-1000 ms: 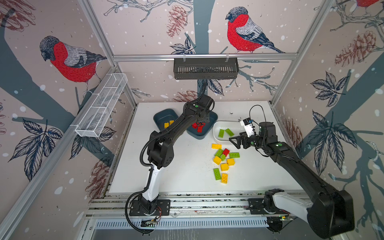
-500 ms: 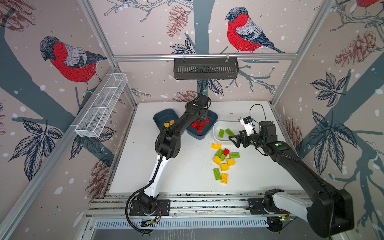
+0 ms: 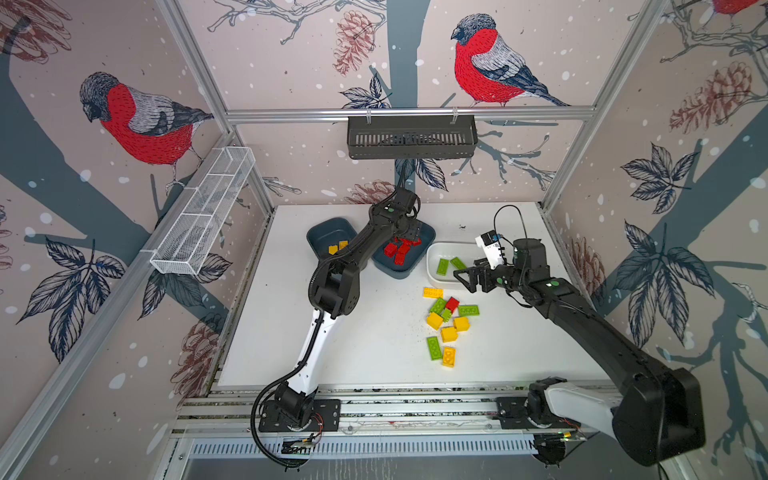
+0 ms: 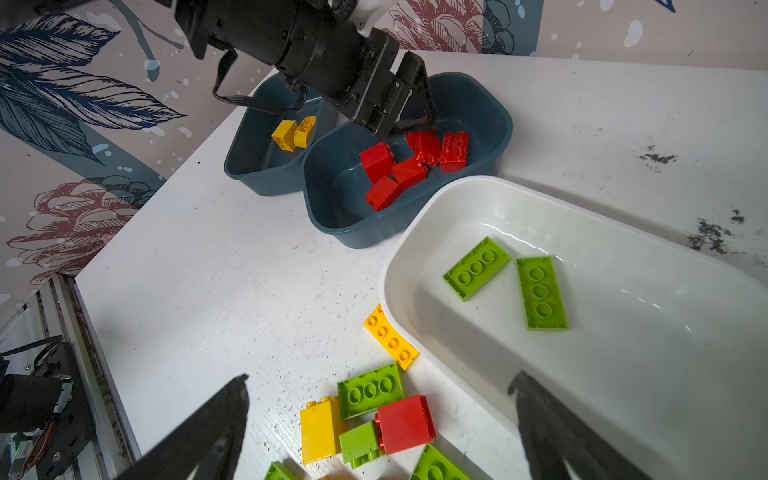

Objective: Sort the legos into containers by color
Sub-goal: 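Carry the red brick into the middle teal bin and release it, then grasp a yellow brick in the pile with the right gripper while the left arm withdraws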

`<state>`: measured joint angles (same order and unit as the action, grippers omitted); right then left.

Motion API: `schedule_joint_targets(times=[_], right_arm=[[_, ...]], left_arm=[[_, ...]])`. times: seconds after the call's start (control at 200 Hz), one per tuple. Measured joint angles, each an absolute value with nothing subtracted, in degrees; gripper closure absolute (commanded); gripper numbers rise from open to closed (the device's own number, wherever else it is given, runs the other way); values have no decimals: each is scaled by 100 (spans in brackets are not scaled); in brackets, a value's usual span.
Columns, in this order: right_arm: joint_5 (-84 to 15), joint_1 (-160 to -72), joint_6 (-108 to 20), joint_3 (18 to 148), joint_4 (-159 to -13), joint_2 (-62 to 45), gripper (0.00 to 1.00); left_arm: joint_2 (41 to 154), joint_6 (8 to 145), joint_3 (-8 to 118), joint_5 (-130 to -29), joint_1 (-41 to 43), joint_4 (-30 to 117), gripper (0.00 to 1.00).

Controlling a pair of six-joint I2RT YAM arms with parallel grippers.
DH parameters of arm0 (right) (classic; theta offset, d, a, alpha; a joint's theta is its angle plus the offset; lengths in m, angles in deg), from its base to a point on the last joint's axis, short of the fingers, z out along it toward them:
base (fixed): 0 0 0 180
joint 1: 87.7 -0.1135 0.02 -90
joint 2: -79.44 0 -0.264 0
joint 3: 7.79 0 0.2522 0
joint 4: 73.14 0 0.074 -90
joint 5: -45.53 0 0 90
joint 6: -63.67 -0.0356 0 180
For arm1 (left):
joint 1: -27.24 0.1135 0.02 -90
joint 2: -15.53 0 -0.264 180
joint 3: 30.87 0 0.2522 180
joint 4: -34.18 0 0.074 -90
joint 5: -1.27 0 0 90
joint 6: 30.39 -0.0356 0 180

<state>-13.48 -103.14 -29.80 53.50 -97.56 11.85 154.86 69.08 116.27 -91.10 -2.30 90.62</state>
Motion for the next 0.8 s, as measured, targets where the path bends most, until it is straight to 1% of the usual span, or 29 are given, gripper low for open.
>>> schedule_joint_targets(times=[0.11, 0.2, 0.445, 0.485, 0.59, 0.685, 0.796], right_arm=[[-1366, -10369, -3011, 5409, -9756, 1159, 1], [-1370, -10434, -3129, 5413, -9773, 1150, 1], [-1565, -10828, -3734, 5426, -9996, 1124, 0], [-1624, -10931, -3848, 5420, -10070, 1122, 0], [-1731, -11272, -3955, 5385, -10241, 1122, 0], [-1825, -11573, -3795, 5352, -10444, 1065, 5], [-2094, -11888, -3553, 5324, -10619, 840, 7]], left_arm=[[15062, 6904, 11535, -8874, -230, 9267, 14], [14572, 6882, 11096, -8719, -230, 9403, 12], [12708, 6996, 8821, -8218, -223, 9322, 6], [12382, 7022, 8469, -8104, -219, 9267, 4], [11656, 7098, 7621, -7752, -182, 8985, 3], [11101, 7171, 6884, -7425, -86, 8811, 3], [10491, 7284, 6086, -6985, 120, 8542, 3]])
